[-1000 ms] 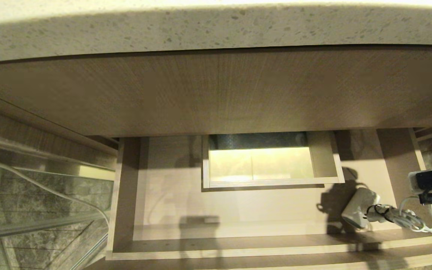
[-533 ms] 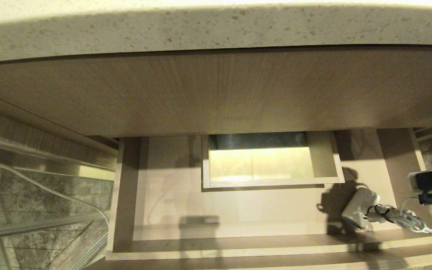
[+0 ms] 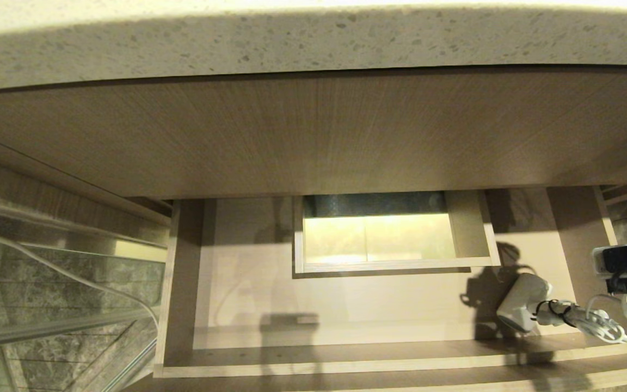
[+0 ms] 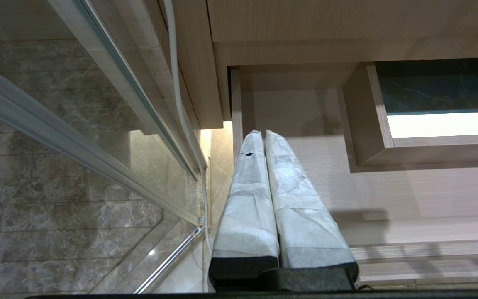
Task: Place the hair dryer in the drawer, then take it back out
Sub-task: Put it into the drawer
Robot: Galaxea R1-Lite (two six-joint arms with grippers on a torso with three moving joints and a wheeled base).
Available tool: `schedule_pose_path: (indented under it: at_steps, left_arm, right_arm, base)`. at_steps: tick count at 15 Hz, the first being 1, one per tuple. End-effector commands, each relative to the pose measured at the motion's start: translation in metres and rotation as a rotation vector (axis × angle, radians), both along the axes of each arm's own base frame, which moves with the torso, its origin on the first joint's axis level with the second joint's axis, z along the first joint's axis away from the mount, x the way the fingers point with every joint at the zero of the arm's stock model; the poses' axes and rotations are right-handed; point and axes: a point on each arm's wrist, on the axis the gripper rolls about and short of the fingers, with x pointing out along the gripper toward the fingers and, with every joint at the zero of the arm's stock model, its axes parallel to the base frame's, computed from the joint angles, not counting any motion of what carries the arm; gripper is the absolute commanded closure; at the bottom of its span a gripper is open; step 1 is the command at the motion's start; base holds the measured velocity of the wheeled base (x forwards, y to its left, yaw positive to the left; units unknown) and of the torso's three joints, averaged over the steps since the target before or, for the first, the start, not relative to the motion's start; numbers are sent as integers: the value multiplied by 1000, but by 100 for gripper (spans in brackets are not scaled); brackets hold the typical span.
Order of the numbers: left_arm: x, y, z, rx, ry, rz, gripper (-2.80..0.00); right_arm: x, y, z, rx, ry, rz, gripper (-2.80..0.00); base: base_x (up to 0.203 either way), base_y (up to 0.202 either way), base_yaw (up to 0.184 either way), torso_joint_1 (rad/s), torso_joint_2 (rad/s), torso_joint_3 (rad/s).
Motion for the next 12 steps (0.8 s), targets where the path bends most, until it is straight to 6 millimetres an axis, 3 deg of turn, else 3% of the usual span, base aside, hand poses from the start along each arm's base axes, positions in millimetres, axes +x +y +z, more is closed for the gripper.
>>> schedule_pose_path:
  at_steps: [1, 5, 9, 12]
  left_arm:
    - [4, 0, -11, -1, 38, 0, 0]
    - [4, 0, -11, -1, 38, 0, 0]
    - [4, 0, -11, -1, 38, 0, 0]
    - [4, 0, -11, -1, 38, 0, 0]
  right_arm:
    - [2, -1, -2, -9, -8, 5, -280]
    - [18, -5, -7, -13, -36, -63, -280]
    - [31, -10, 1, -43, -94, -98, -280]
    - [29, -9, 9, -45, -108, -80, -280]
  base:
    - [0, 0, 0, 0, 0, 0]
    - [0, 0, 0, 0, 0, 0]
    - [0, 0, 0, 0, 0, 0]
    - [0, 0, 0, 0, 0, 0]
